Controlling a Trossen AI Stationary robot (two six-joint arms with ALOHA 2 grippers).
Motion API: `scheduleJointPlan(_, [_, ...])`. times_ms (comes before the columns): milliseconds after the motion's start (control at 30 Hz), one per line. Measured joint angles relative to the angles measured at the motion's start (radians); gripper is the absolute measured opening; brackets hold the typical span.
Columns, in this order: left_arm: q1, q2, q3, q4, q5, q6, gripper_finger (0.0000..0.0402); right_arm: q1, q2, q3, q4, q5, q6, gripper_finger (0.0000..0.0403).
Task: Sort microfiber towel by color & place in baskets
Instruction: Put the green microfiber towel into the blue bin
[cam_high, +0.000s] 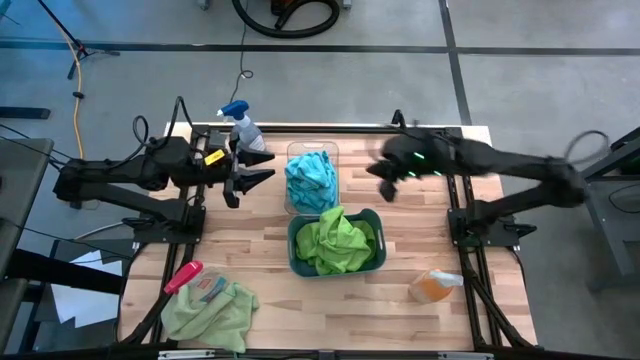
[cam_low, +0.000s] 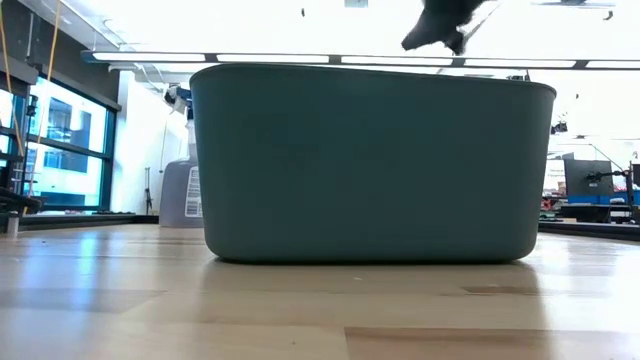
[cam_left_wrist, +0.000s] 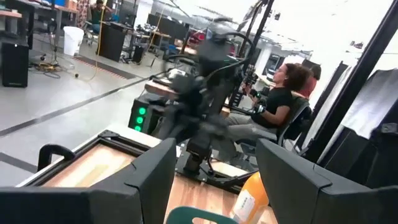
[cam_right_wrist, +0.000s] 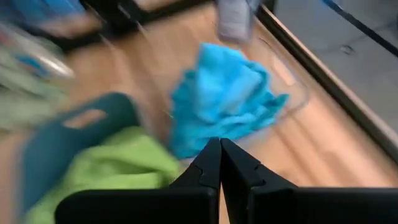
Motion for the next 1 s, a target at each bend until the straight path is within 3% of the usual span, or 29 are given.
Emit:
scheduleJointPlan(167, [0.000,0.024,-0.001,0.012,-0.012,0.028,0.0211,0.094,-0.282,-0.276,0.374,-0.001,0.133,0.0000])
scheduleJointPlan(333, [0.000,0.053,-0.001,0.025,-0.014,0.045,0.0211,0.146,-0.385,-0.425,0.779,-0.002,0.124,0.0000])
scheduleJointPlan(567, [0.000,0.076,-0.001,0.053,-0.014,0.042,0.0211,0.161,-0.355,-0.437,0.816,-0.003,0.080,0.0000])
scheduleJointPlan(700, [0.000,0.096,0.000,0.074,-0.030,-0.040,0.0211,0.161,-0.336,-0.438,0.815,-0.003,0.087,0.0000])
scheduleJointPlan(800, [-0.003,0.147,0.058,-0.066,-0.006,-0.122,0.0211,0.161,-0.331,-0.438,0.813,-0.003,0.088,0.0000])
scheduleJointPlan(1000, [-0.038,0.369,0.335,-0.622,0.162,-0.187,0.0211,0.159,-0.331,-0.438,0.804,-0.002,0.097,0.0000])
